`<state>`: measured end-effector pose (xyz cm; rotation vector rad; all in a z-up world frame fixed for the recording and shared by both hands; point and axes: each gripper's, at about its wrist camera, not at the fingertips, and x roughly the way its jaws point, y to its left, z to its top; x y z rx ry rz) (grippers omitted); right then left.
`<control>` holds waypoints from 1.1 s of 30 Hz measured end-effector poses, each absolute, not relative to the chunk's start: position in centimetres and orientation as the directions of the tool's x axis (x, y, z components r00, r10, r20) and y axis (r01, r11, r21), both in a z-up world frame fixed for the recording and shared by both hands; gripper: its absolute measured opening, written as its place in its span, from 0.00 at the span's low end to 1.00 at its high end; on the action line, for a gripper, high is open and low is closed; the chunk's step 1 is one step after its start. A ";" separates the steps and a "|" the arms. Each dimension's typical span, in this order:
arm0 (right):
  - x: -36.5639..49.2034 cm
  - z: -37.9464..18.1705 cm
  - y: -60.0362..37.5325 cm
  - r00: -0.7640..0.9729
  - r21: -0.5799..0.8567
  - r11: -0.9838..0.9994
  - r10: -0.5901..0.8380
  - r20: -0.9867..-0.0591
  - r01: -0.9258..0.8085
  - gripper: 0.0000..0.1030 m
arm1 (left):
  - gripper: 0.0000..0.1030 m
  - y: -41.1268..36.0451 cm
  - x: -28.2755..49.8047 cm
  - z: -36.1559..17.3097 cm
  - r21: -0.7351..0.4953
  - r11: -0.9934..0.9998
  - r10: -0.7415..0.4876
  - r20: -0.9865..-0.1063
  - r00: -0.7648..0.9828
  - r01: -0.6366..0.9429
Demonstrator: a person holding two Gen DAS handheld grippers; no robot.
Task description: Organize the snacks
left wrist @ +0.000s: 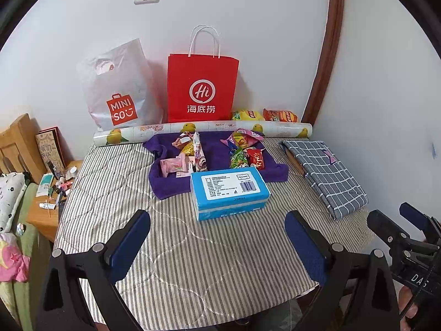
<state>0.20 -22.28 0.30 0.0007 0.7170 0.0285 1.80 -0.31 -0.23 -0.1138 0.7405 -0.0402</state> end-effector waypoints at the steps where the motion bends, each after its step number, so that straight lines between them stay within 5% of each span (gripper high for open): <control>1: 0.2 0.4 -22.3 0.754 0.010 1.000 0.026 -0.657 -0.026 0.98 | 0.96 -0.3 1.8 -0.2 -0.117 0.993 -0.077 -0.671 0.738 -0.003; 33: 0.1 1.0 -22.4 0.760 0.012 0.999 0.031 -0.650 -0.030 0.98 | 0.96 -0.3 1.9 0.0 -0.114 0.993 -0.075 -0.671 0.738 -0.002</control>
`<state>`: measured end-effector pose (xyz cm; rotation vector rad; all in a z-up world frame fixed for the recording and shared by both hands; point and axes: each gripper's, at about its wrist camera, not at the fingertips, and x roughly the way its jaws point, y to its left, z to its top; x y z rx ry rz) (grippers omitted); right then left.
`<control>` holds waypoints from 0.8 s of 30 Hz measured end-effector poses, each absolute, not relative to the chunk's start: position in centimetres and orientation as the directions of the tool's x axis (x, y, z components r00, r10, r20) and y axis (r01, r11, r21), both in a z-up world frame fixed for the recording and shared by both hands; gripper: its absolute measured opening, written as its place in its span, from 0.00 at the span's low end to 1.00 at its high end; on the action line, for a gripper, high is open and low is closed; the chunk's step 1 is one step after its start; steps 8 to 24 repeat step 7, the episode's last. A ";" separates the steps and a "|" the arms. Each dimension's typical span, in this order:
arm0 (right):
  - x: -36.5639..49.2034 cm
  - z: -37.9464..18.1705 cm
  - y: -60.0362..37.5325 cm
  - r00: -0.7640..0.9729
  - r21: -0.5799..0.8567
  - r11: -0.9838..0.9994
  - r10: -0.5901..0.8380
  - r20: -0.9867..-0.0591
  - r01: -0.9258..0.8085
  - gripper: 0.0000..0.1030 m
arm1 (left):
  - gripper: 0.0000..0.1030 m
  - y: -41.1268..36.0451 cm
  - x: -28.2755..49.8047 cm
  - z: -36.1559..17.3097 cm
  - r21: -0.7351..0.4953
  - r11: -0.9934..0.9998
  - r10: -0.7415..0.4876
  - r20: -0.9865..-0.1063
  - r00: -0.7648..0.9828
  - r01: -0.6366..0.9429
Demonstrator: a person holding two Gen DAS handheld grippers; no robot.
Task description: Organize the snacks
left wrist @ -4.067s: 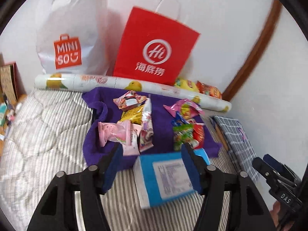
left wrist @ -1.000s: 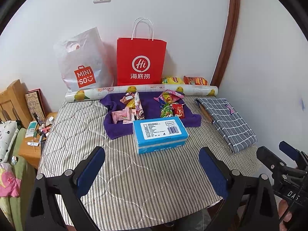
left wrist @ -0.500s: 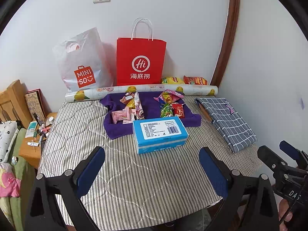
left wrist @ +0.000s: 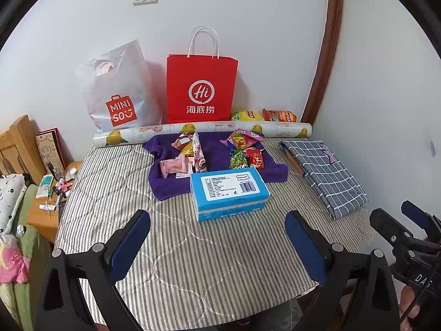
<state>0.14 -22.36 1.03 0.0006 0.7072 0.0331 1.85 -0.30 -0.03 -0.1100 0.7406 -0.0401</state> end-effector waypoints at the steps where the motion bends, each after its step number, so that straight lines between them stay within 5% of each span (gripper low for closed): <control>1: 0.1 1.0 -22.3 0.760 0.013 0.999 0.031 -0.649 -0.030 0.98 | 0.96 -0.3 1.9 0.0 -0.114 0.993 -0.076 -0.670 0.738 -0.002; 24: 0.2 0.7 -22.0 0.760 0.017 0.999 0.042 -0.649 -0.041 0.98 | 0.96 -0.3 2.2 0.0 -0.113 0.994 -0.068 -0.671 0.738 -0.011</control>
